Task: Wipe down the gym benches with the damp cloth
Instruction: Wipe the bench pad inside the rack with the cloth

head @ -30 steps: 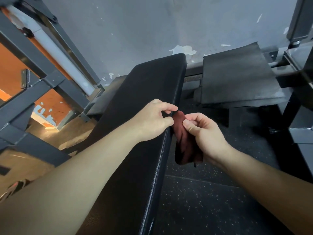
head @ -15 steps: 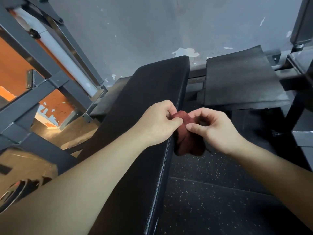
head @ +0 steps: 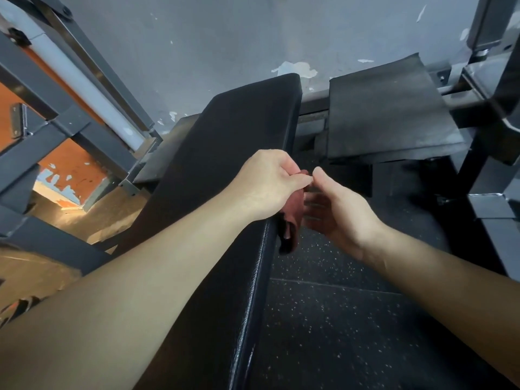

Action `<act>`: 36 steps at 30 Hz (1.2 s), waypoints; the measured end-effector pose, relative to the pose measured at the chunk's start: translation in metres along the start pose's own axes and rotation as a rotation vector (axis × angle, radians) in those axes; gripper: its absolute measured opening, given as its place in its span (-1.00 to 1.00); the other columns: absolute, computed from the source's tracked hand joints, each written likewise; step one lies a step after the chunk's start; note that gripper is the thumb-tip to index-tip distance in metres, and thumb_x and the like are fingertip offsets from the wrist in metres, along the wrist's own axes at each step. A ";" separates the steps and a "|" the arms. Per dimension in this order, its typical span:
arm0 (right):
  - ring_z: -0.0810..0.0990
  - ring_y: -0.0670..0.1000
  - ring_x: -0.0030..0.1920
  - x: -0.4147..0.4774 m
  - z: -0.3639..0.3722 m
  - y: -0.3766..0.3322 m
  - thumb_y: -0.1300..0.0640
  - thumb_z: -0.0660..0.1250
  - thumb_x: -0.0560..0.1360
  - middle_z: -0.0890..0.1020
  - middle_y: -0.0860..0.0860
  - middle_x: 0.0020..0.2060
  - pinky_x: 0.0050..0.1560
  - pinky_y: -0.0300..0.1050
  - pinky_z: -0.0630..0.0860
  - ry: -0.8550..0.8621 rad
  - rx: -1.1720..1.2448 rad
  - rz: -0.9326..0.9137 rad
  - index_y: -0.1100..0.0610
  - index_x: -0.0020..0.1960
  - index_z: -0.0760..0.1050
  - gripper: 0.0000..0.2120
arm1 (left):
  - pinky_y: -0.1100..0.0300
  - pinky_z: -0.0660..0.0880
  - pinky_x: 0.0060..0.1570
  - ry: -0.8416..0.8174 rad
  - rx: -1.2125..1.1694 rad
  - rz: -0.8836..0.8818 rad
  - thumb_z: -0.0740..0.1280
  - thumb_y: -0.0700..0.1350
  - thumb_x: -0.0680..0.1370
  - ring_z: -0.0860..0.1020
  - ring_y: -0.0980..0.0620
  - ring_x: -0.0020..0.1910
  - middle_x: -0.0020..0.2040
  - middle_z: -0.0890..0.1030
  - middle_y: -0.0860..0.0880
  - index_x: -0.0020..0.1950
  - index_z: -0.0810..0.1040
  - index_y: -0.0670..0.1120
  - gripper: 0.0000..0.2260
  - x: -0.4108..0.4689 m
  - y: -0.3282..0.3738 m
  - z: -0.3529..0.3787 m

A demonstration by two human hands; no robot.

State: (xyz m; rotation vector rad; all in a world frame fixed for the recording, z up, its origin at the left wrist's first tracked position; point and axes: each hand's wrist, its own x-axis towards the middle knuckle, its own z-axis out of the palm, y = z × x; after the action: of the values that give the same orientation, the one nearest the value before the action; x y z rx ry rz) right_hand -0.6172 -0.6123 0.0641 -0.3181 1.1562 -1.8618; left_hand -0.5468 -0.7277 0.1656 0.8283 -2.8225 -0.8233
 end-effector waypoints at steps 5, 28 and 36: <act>0.67 0.11 -0.09 0.009 0.001 0.011 0.08 0.39 0.62 0.71 0.08 -0.15 -0.05 0.08 0.63 0.084 0.100 -0.031 0.20 0.15 0.56 -0.79 | 0.23 0.56 0.01 -0.059 -0.025 0.018 0.35 -0.05 0.62 0.65 0.24 -0.11 -0.18 0.71 0.16 0.02 0.70 0.10 -0.87 -0.004 -0.008 -0.012; 0.59 -0.04 -0.24 -0.017 0.032 0.058 0.23 0.50 0.52 0.66 0.17 -0.25 -0.09 -0.12 0.56 0.177 -0.333 -0.331 0.08 -0.23 0.55 -0.80 | 0.34 0.36 -0.17 -0.245 0.275 -0.082 0.50 0.13 0.50 0.52 0.15 -0.11 0.09 0.47 0.17 0.54 0.36 0.20 -0.36 -0.007 -0.060 -0.046; 0.62 0.12 -0.33 0.046 0.028 0.024 0.05 0.46 0.53 0.68 0.15 -0.28 -0.33 -0.11 0.44 0.342 -0.253 -0.306 0.07 -0.17 0.53 -0.84 | 0.31 0.38 -0.15 -0.262 0.291 -0.071 0.47 0.14 0.51 0.52 0.14 -0.08 0.09 0.48 0.17 0.56 0.32 0.21 -0.35 -0.007 -0.060 -0.047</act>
State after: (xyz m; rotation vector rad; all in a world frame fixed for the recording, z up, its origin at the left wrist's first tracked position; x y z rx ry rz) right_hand -0.6127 -0.6694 0.0490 -0.3406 1.6601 -2.0914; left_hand -0.5016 -0.7888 0.1751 0.9221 -3.2169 -0.5723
